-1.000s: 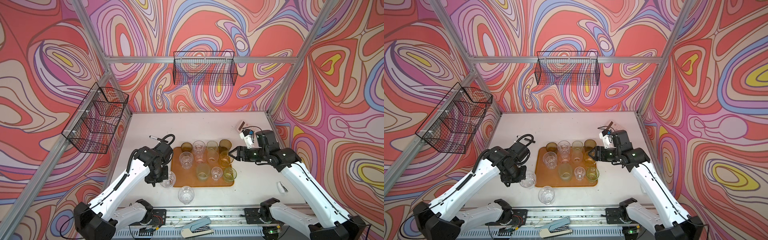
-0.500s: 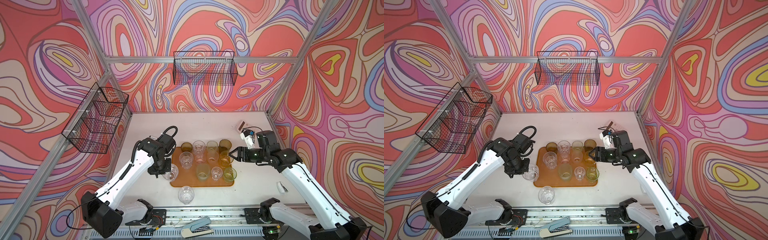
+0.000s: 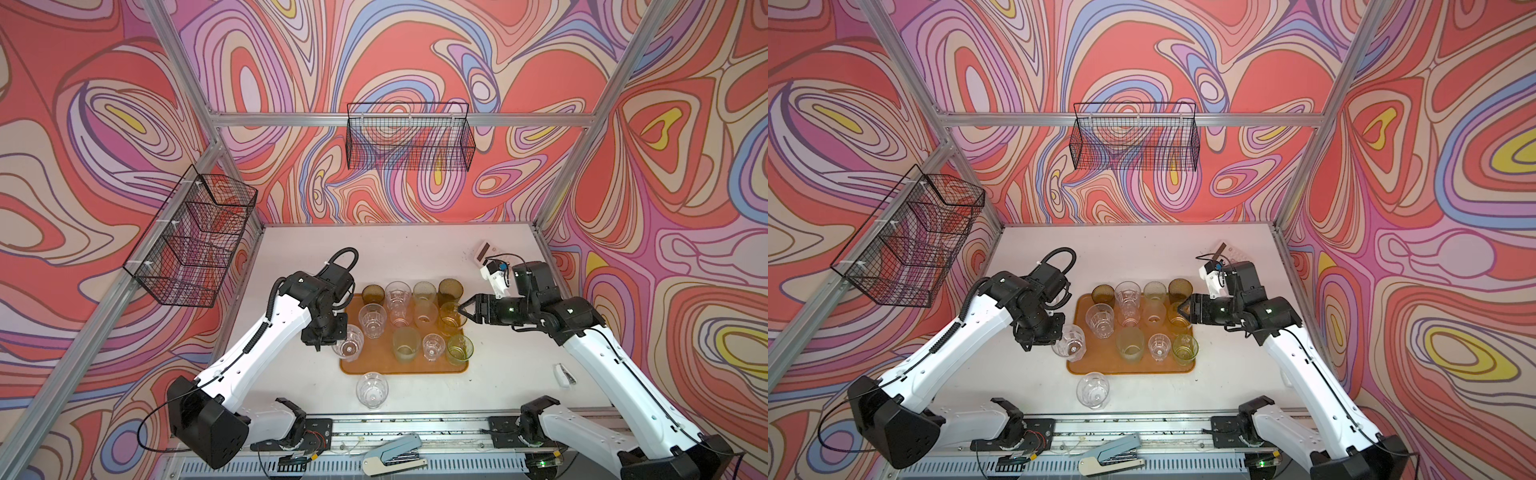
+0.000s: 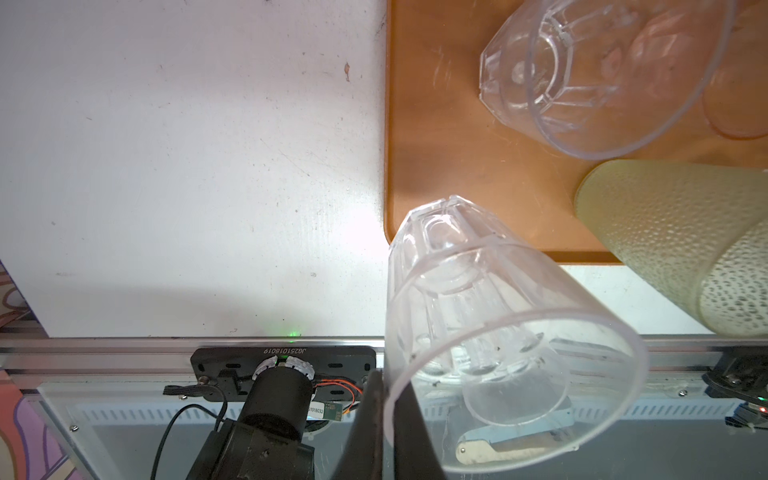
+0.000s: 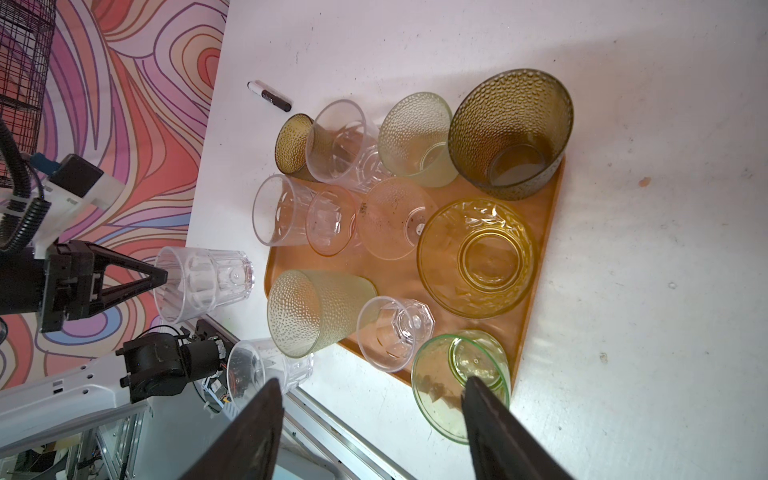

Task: Place the glasses into the tray
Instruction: 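Carry the clear glass with the left gripper over the tray edge nearest the robot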

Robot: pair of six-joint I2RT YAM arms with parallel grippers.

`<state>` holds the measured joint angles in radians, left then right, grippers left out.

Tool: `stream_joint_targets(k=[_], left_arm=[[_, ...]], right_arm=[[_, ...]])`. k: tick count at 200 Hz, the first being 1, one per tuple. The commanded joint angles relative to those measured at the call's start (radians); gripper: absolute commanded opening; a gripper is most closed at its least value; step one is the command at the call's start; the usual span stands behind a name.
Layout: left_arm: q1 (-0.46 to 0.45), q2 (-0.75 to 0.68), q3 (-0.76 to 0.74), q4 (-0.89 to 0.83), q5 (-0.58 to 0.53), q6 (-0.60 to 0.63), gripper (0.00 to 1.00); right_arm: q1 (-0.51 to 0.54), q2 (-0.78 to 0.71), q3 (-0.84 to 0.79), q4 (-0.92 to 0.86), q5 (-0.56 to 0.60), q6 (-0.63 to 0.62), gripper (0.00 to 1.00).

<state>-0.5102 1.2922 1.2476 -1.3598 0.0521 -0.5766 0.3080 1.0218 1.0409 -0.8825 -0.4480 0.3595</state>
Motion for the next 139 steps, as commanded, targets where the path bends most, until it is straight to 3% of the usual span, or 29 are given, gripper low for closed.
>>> stream_joint_targets(k=[1,139], left_arm=[[0.004,-0.002,-0.011,0.031,0.042,-0.009,0.00],[-0.078,0.040,-0.046,0.127,0.061,-0.076,0.00]], right_arm=[[-0.002,-0.009,0.008,0.001,0.009,-0.011,0.71],[-0.001,-0.016,0.011,-0.016,0.018,-0.012,0.71]])
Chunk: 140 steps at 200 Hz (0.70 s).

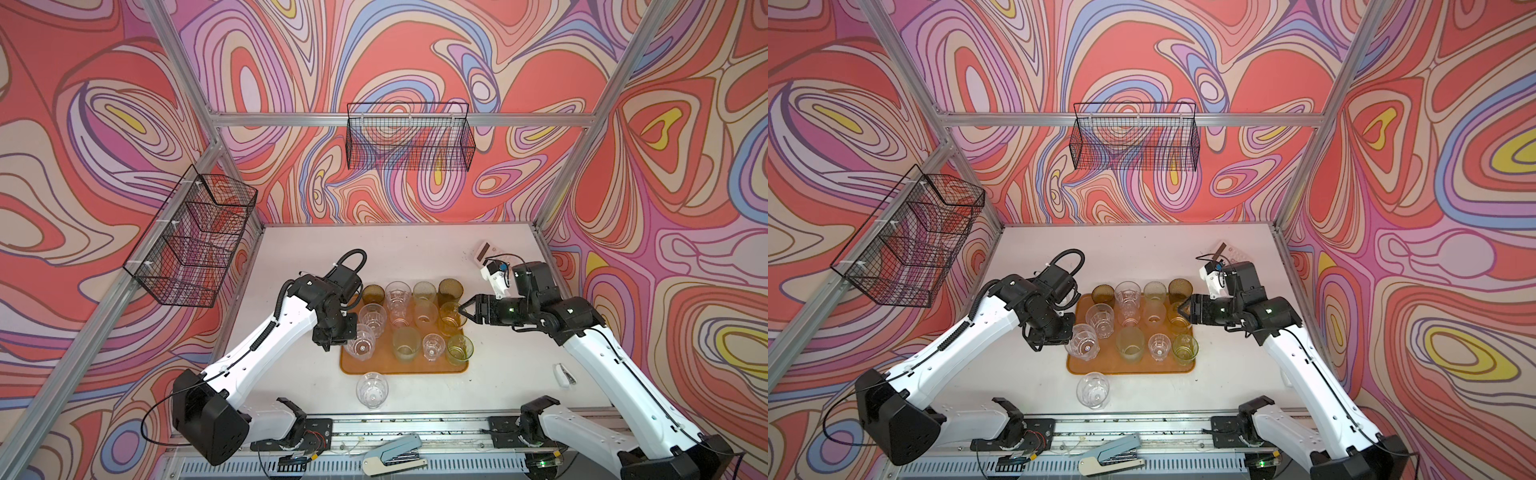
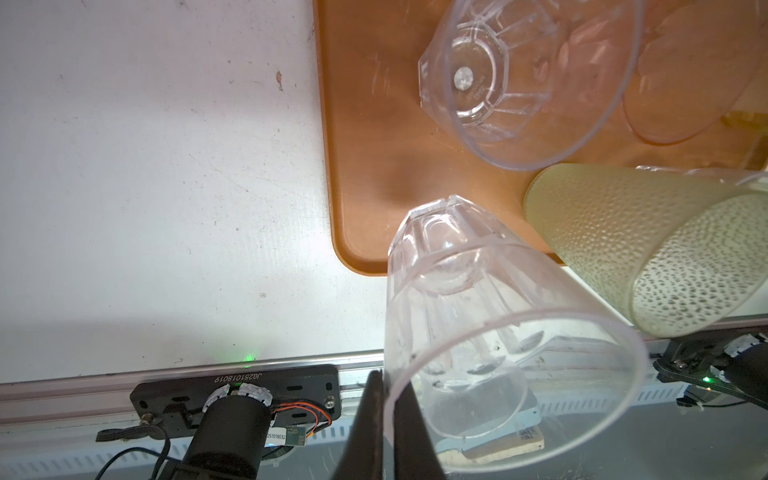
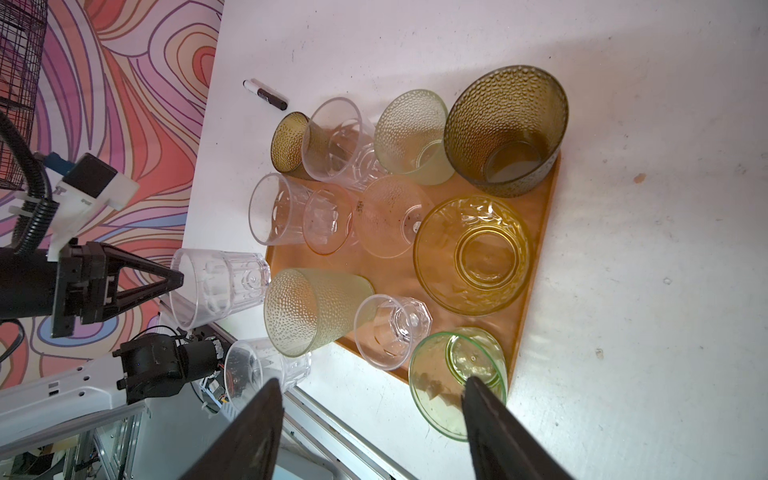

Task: Place the glasses into the tray
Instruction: 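Carry the clear glass with the left gripper over the tray edge nearest the robot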

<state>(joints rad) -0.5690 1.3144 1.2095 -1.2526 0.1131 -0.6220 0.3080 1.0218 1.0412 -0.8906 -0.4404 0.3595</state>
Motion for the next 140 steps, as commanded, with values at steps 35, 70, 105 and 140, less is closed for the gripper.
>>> stream_joint_targets(k=[35,70,105,140], left_arm=[[-0.043,0.044,0.004,0.033,0.000,-0.036,0.00],[-0.057,0.067,0.010,0.041,0.001,-0.041,0.00],[-0.078,0.089,0.006,0.060,0.004,-0.050,0.00],[-0.091,0.109,0.001,0.079,0.007,-0.054,0.00]], right_arm=[[-0.001,-0.018,0.010,-0.010,0.011,-0.013,0.71],[-0.001,-0.020,0.007,-0.011,0.012,-0.013,0.71],[-0.001,-0.021,0.005,-0.011,0.013,-0.015,0.71],[-0.001,-0.022,0.003,-0.012,0.012,-0.015,0.71]])
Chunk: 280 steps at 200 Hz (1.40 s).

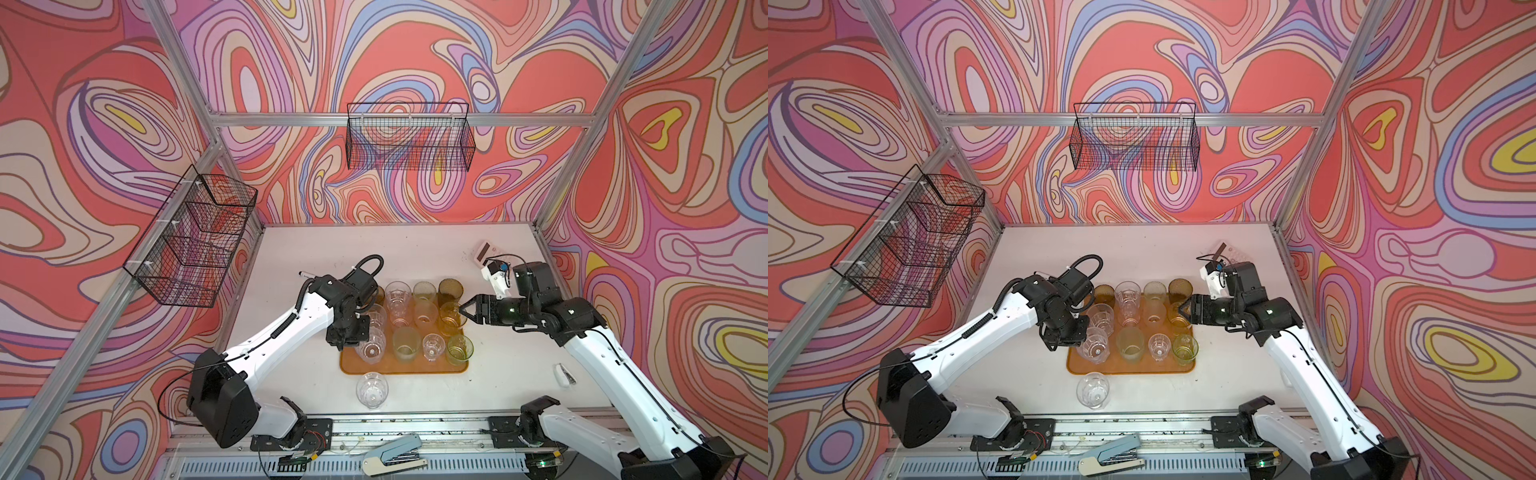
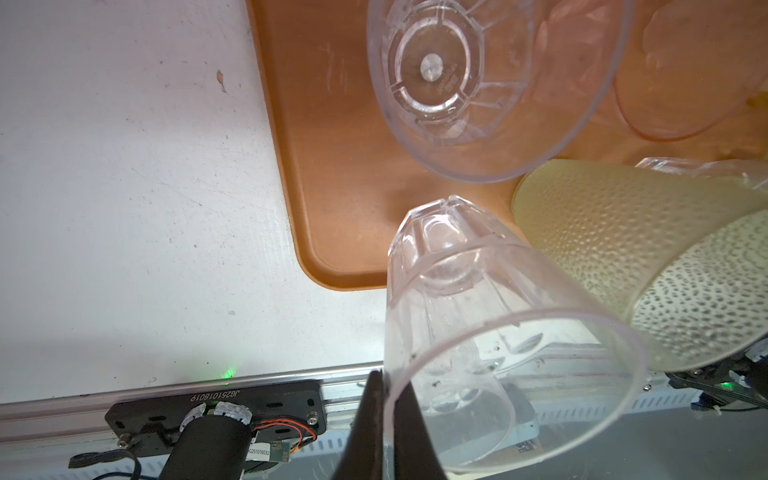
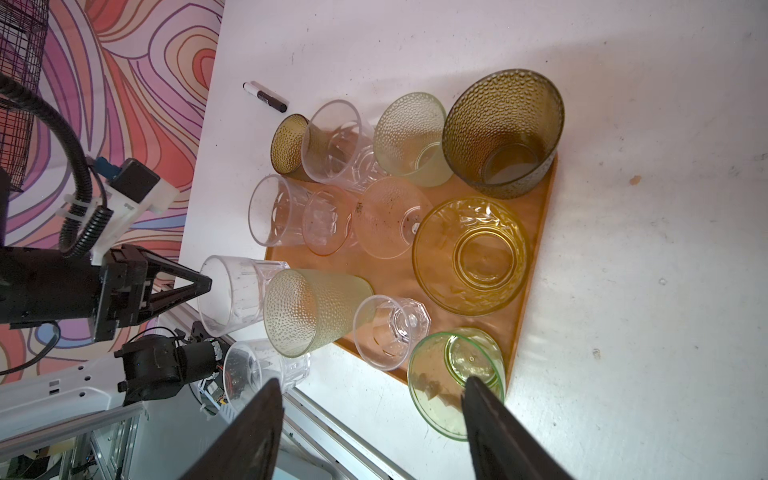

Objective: Place the glasses into the tray

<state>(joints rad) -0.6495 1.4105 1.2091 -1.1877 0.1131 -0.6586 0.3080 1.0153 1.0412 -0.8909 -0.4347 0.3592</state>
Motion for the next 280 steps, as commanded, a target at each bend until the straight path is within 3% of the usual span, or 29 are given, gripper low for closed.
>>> stream_joint_targets(k=[1,280], left_arm=[[-0.010,0.014,0.001,0.015,0.007,-0.018,0.00],[-0.030,0.109,-0.075,0.103,0.025,-0.026,0.00]], right_arm=[[-0.001,-0.015,0.003,-0.011,0.007,-0.014,0.71],[-0.001,-0.018,-0.007,-0.019,0.012,-0.022,0.71]])
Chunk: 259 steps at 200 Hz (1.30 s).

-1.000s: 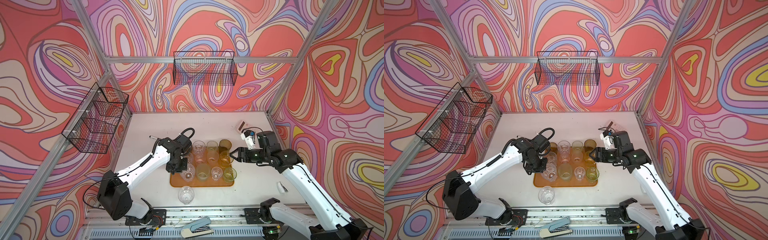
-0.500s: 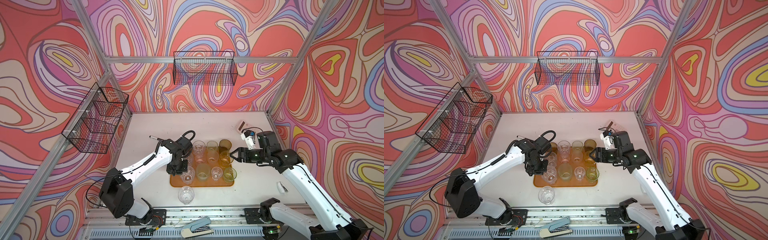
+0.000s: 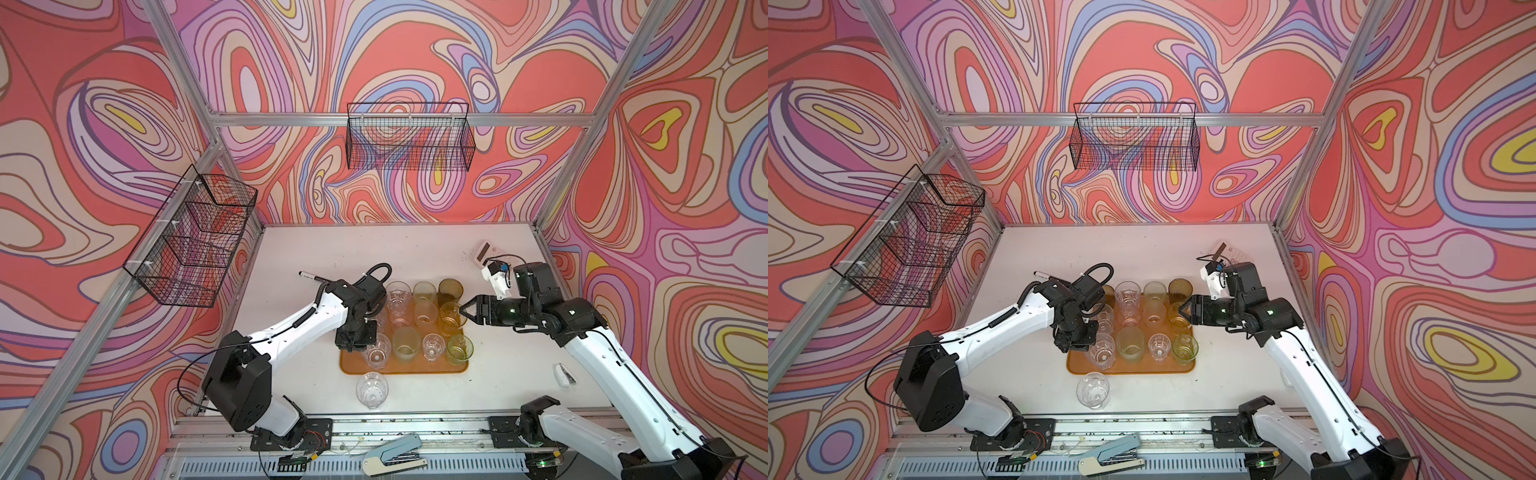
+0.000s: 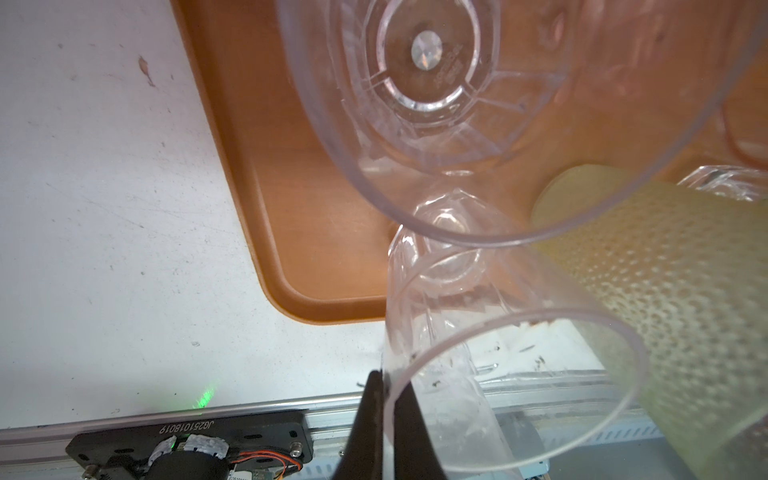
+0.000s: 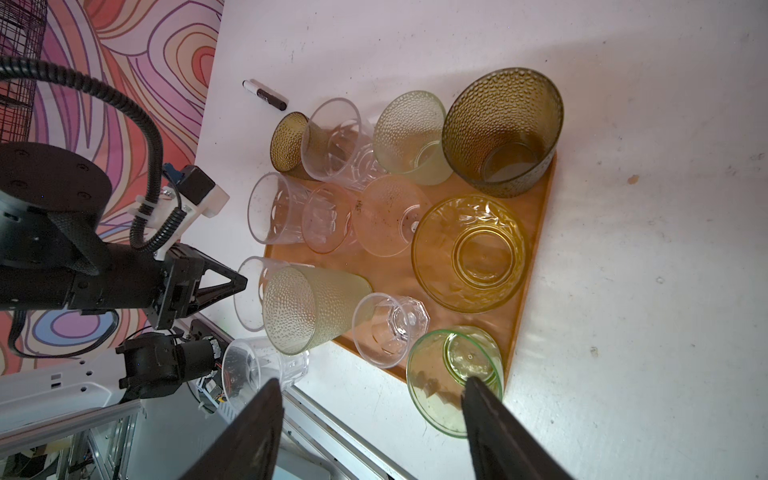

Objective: Place the glasses into the tray

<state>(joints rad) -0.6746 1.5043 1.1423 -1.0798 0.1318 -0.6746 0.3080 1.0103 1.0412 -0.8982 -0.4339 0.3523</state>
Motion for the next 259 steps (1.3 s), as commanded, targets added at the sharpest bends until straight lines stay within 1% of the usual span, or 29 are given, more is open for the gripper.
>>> stream_joint_targets(k=[1,84,146,234,259], left_arm=[[-0.005,0.016,-0.008,-0.005,0.006,-0.010,0.00],[-0.009,0.027,-0.015,-0.005,0.011,-0.010,0.00],[-0.012,0.038,-0.019,-0.001,0.019,-0.008,0.07],[-0.016,0.017,0.003,-0.027,0.006,-0.010,0.24],[-0.016,-0.003,0.034,-0.057,-0.013,-0.001,0.33]], right_arm=[[-0.001,-0.013,-0.007,-0.011,0.012,-0.015,0.71],[-0.001,-0.016,-0.012,-0.010,0.011,-0.014,0.71],[-0.001,-0.018,-0.013,-0.010,0.011,-0.013,0.71],[-0.001,-0.018,-0.012,-0.007,0.007,-0.012,0.71],[-0.001,-0.018,-0.012,-0.005,0.006,-0.009,0.71]])
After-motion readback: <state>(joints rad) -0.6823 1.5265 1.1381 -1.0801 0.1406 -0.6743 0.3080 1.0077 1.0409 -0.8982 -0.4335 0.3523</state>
